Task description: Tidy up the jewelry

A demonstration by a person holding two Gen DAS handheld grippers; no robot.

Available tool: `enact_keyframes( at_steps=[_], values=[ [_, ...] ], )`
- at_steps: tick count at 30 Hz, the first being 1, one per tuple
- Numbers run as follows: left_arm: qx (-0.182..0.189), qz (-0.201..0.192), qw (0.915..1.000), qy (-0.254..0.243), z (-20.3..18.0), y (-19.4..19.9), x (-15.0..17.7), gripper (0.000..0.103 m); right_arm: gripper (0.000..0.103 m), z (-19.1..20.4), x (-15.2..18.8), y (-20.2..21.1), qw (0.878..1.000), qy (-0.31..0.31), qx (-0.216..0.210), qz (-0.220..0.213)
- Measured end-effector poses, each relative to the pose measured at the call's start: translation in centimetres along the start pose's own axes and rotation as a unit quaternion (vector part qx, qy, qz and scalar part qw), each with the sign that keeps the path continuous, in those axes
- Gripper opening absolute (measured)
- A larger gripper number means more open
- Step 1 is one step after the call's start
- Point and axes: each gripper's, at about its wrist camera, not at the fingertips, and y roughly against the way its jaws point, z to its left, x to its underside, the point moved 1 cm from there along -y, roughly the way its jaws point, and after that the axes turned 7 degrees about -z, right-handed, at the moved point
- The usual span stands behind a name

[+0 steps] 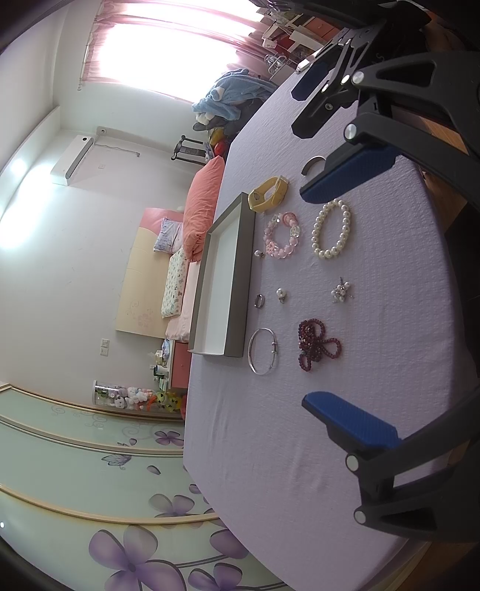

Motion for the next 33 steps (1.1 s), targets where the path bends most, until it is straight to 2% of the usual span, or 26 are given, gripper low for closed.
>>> enact_keyframes(
  at_steps=[33],
  values=[
    [0.0, 0.001, 1.0, 0.0, 0.01, -0.02, -0.01, 0.101, 0.102, -0.09, -0.16, 0.05, 1.0, -0.001, 0.0, 0.001]
  ],
)
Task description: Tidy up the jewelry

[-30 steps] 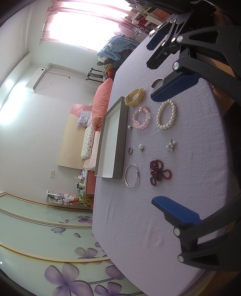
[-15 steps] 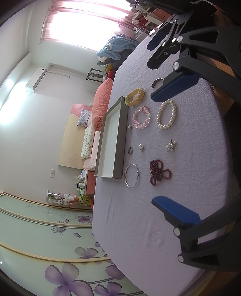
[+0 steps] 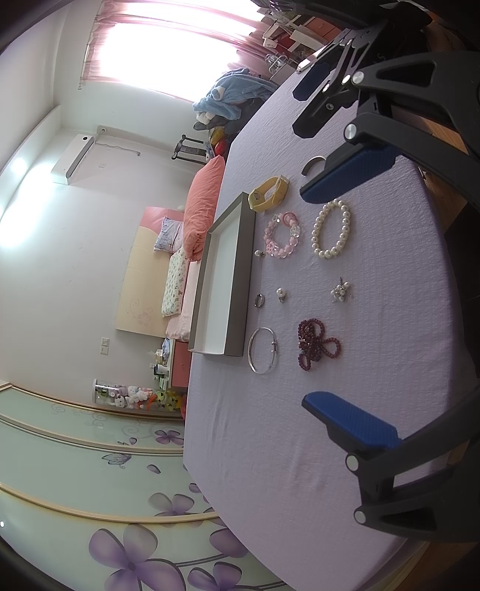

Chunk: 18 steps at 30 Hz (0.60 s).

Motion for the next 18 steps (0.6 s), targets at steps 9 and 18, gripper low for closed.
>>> enact_keyframes(
  at_steps=[9, 18],
  values=[
    [0.0, 0.0, 1.0, 0.0, 0.01, 0.0, 0.01, 0.101, 0.102, 0.03, 0.11, -0.14, 1.0, 0.0, 0.0, 0.001],
    [-0.003, 0.003, 1.0, 0.001, 0.12, -0.09, 0.61, 0.101, 0.102, 0.6, 0.85, -0.69, 1.0, -0.001, -0.001, 0.005]
  ],
)
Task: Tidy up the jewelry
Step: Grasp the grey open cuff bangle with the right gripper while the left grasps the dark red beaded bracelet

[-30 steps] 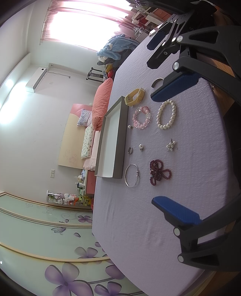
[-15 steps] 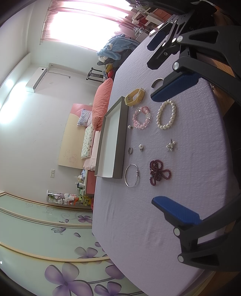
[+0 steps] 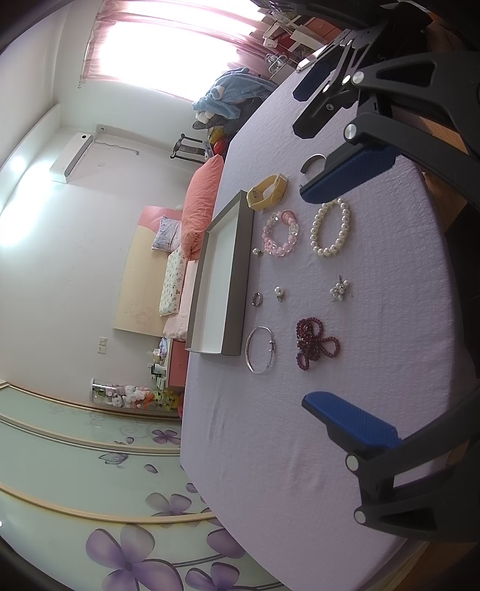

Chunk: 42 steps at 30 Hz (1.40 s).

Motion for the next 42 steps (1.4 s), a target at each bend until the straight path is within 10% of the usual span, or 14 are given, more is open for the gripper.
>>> enact_keyframes(
  at_steps=[26, 42],
  values=[
    [-0.056, 0.12, 0.9908, 0.029, 5.1, -7.4, 2.3, 0.101, 0.099, -6.0, 2.9, -8.2, 0.976, -0.027, 0.096, 0.196],
    [-0.067, 0.134, 0.9886, 0.02, 5.8, -9.2, 2.1, 0.101, 0.068, -4.9, 2.4, -9.3, 0.974, 0.008, 0.113, 0.196]
  ],
)
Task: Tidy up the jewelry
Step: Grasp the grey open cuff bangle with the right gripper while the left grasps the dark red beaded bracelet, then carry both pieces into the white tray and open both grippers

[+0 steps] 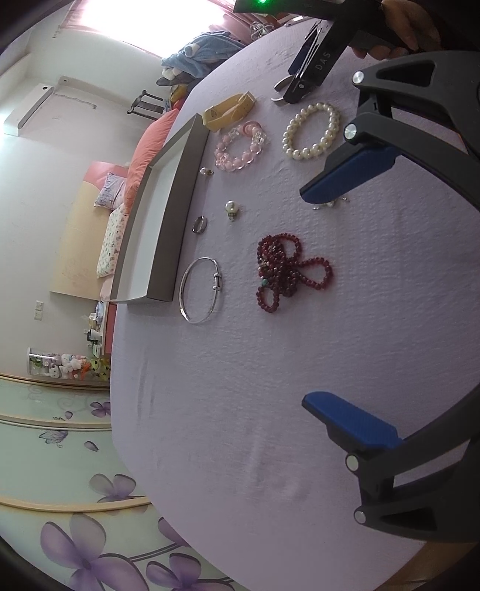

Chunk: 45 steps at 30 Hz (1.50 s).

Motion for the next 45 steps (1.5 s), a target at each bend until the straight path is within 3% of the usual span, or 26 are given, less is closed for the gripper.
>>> enact_keyframes(
  at_steps=[4, 11, 18, 23, 31, 33, 35, 45],
  values=[
    [-0.005, 0.003, 0.9999, -0.014, -0.2, -0.6, -0.5, 0.101, 0.068, -0.4, 0.0, 0.1, 1.0, -0.007, -0.016, -0.008],
    [-0.016, 0.03, 0.9987, -0.037, -0.7, -2.6, -1.4, 0.084, 0.068, -0.7, -0.4, 0.5, 0.999, -0.022, -0.046, -0.015],
    [-0.007, 0.052, 0.9981, -0.033, -2.0, -4.6, -2.0, 0.077, 0.068, -0.4, -0.4, 0.7, 0.998, -0.022, -0.054, -0.016],
    [-0.03, 0.049, 0.9973, -0.045, -2.8, -5.1, -2.2, 0.059, 0.068, -0.8, -0.5, 0.8, 0.998, -0.029, -0.056, -0.019],
    [-0.048, 0.043, 0.9954, -0.071, -3.7, -5.0, -1.6, 0.053, 0.068, -0.8, -0.5, 0.9, 0.997, -0.033, -0.063, -0.021],
    [-0.05, 0.037, 0.9953, -0.073, -4.0, -5.1, -1.6, 0.041, 0.068, -0.8, -0.4, 0.9, 0.997, -0.033, -0.064, -0.021],
    [-0.048, 0.036, 0.9955, -0.073, -4.1, -5.1, -1.7, 0.021, 0.068, -0.8, -0.4, 1.1, 0.997, -0.033, -0.065, -0.022],
    [-0.006, 0.027, 0.9981, -0.055, -2.7, -3.6, -2.5, 0.015, 0.068, -1.0, -1.6, 2.1, 0.996, -0.031, -0.074, -0.043]
  ],
)
